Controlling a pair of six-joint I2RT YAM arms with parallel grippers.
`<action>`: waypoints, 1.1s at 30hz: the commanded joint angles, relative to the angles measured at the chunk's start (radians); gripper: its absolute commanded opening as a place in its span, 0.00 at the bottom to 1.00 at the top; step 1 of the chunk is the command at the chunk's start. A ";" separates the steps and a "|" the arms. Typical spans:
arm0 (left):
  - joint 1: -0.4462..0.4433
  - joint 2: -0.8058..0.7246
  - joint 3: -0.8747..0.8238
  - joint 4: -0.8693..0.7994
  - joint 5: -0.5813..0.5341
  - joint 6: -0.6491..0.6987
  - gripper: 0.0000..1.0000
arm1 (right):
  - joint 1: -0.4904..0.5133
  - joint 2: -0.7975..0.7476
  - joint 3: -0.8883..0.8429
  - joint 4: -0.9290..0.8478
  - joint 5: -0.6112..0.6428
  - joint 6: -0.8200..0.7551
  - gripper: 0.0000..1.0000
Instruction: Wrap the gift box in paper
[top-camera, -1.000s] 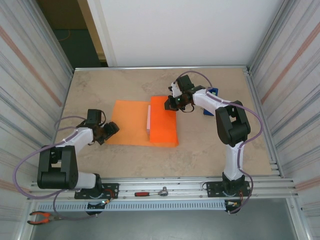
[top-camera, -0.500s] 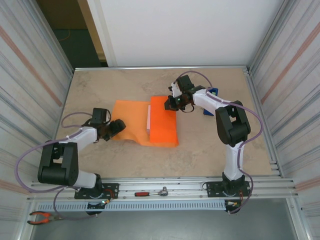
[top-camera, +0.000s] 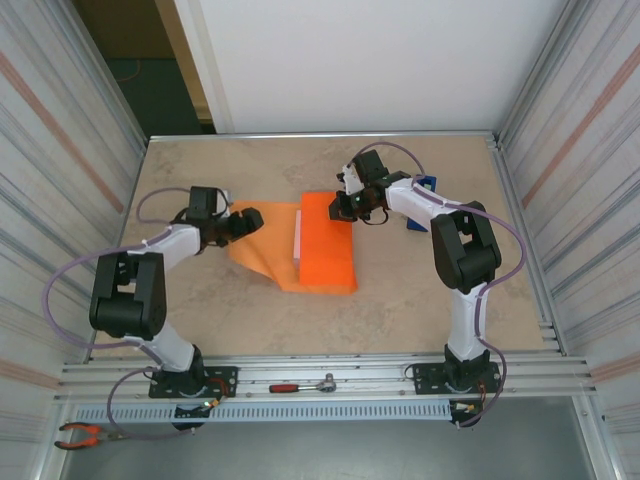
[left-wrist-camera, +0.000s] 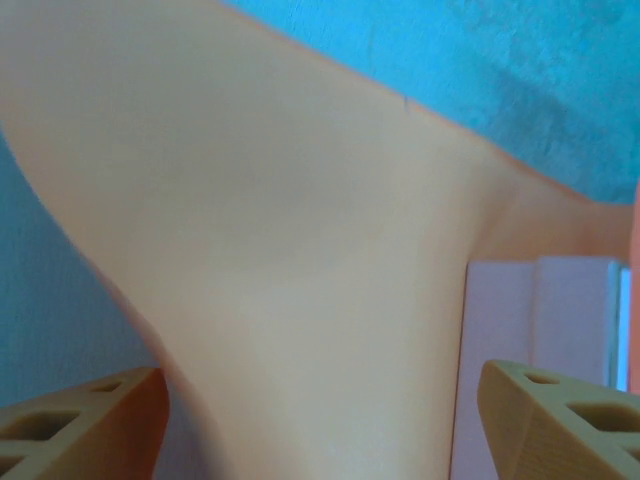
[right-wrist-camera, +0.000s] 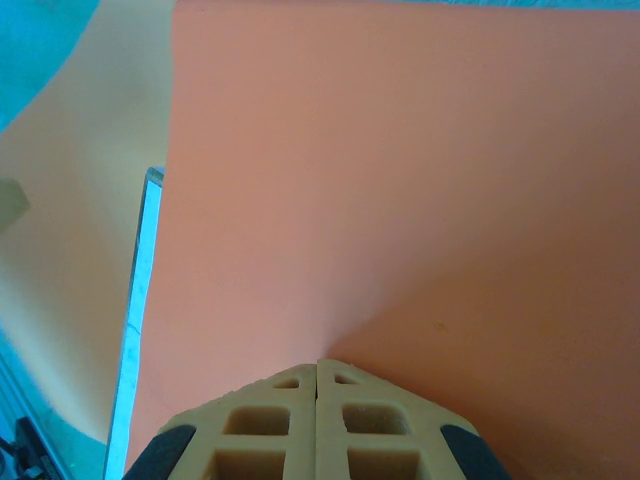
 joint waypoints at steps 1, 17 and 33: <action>0.035 0.050 0.064 -0.047 0.077 0.078 0.81 | 0.000 0.031 -0.049 -0.075 0.074 -0.023 0.00; 0.142 0.046 0.148 -0.387 0.144 0.167 0.33 | -0.001 0.026 -0.063 -0.065 0.072 -0.021 0.00; 0.144 -0.031 0.110 -0.494 0.093 0.180 0.15 | 0.002 0.023 -0.077 -0.047 0.063 -0.014 0.00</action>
